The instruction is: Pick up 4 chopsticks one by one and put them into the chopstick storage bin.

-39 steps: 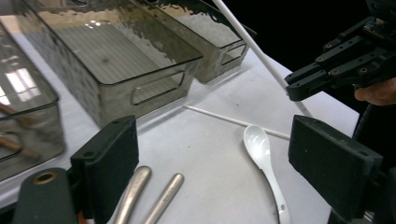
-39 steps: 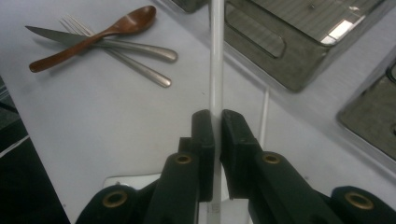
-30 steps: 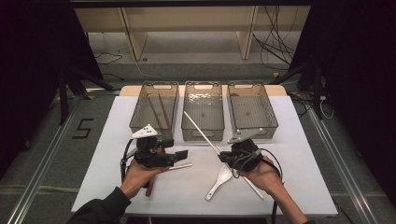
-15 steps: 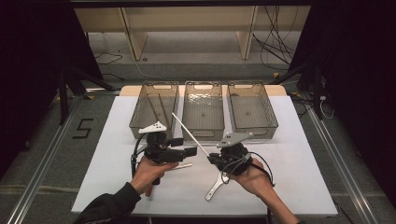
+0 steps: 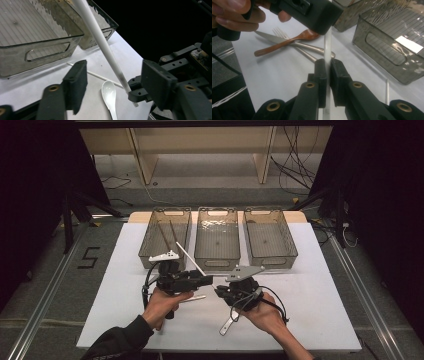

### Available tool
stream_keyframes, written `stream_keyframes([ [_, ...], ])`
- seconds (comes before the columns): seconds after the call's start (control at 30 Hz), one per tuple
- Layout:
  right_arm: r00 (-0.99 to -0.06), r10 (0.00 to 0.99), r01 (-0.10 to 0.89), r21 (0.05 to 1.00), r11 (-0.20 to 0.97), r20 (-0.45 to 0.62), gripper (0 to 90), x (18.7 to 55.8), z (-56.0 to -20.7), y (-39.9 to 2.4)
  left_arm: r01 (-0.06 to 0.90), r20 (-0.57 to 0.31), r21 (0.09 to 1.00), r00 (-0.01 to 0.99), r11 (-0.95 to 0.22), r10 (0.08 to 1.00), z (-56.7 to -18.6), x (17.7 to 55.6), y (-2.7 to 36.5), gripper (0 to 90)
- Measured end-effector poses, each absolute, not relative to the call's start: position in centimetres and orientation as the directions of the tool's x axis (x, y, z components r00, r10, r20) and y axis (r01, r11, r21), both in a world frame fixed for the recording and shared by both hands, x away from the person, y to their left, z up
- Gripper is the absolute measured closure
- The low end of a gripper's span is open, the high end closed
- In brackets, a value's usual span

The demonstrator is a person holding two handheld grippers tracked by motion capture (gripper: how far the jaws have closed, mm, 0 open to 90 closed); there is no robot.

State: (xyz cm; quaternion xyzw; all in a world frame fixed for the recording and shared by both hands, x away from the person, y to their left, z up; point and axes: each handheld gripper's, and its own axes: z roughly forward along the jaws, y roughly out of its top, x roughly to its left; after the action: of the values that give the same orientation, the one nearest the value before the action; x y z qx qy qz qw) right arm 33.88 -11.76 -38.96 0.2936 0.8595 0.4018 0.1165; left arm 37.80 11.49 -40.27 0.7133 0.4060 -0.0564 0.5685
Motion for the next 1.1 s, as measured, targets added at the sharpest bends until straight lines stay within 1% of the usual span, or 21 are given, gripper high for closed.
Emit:
stream_keyframes([
  [0.13,-0.804,0.593,0.409,0.761,0.505,0.038,84.6,33.82,-38.95,-11.62,0.647,-0.544,0.762,0.664,-0.028,0.513,-40.24,37.74,11.43,47.1],
  [0.2,-0.803,0.594,0.408,0.763,0.501,0.039,84.6,33.77,-38.97,-11.53,0.650,-0.550,0.759,0.664,-0.028,0.507,-40.29,37.72,11.42,52.4],
  [0.4,-0.804,0.594,0.406,0.767,0.496,0.041,84.6,33.71,-38.94,-11.45,0.663,-0.569,0.749,0.660,-0.023,0.490,-40.57,37.71,11.29,63.1],
  [0.83,-0.807,0.589,0.398,0.775,0.492,0.041,84.6,33.63,-38.92,-11.50,0.694,-0.621,0.720,0.643,0.002,0.448,-40.75,37.69,11.12,77.8],
  [1.1,-0.809,0.587,0.395,0.778,0.488,0.043,84.5,33.57,-39.05,-11.43,0.710,-0.644,0.704,0.640,-0.003,0.419,-40.63,37.77,11.22,82.8],
])
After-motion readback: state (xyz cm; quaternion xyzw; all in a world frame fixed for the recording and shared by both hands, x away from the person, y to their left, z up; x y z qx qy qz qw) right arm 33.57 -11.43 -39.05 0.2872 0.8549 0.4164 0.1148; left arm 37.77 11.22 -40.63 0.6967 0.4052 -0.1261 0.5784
